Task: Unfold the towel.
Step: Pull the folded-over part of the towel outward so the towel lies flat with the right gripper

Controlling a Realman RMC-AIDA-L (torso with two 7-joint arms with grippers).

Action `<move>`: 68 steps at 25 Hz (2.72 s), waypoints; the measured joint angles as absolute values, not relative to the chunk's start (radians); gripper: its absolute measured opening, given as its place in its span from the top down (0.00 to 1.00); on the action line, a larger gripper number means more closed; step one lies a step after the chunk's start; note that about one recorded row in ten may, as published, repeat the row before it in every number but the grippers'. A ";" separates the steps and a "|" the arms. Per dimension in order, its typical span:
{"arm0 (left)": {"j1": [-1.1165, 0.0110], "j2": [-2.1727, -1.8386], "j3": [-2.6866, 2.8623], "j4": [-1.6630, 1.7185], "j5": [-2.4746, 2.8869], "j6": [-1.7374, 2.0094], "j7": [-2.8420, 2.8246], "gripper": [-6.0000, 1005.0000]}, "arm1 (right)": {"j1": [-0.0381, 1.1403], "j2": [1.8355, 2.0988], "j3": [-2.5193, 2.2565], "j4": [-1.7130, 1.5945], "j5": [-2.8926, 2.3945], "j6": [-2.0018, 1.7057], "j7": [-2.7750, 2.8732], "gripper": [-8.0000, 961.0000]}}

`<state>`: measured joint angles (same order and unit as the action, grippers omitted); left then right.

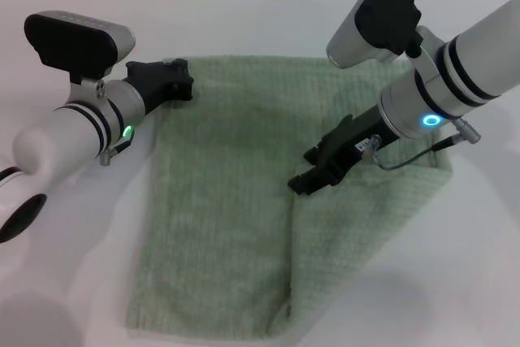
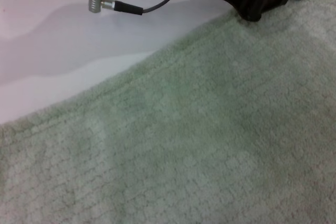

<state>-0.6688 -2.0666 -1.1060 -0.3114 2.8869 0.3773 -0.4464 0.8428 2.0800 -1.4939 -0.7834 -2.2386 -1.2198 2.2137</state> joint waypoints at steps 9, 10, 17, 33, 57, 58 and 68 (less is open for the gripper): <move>-0.668 -2.066 -1.106 -0.312 2.887 0.377 -0.446 1.00 | 0.853 2.080 -1.508 -0.765 -2.239 -1.219 2.214 0.60; -0.668 -2.066 -1.106 -0.312 2.887 0.377 -0.446 1.00 | 0.857 2.080 -1.508 -0.760 -2.239 -1.220 2.214 0.62; -0.662 -2.065 -1.106 -0.322 2.887 0.377 -0.446 1.00 | 0.862 2.080 -1.517 -0.757 -2.239 -1.220 2.214 0.78; -0.660 -2.065 -1.106 -0.322 2.887 0.372 -0.446 1.00 | 0.791 2.080 -1.517 -0.898 -2.245 -1.246 2.226 0.97; -0.660 -2.063 -1.104 -0.322 2.887 0.370 -0.446 1.00 | 0.687 2.079 -1.417 -1.323 -2.354 -1.772 2.373 0.97; -0.660 -2.063 -1.104 -0.322 2.887 0.370 -0.446 1.00 | 0.691 2.079 -1.417 -1.330 -2.372 -1.792 2.391 0.97; -0.661 -2.063 -1.104 -0.322 2.887 0.374 -0.446 1.00 | 0.724 2.076 -1.433 -1.327 -2.427 -1.931 2.513 0.97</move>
<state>-0.6607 -2.0631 -1.1044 -0.3221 2.8869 0.3741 -0.4464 0.7244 2.0757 -1.4331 -1.3265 -2.4268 -1.9312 2.5133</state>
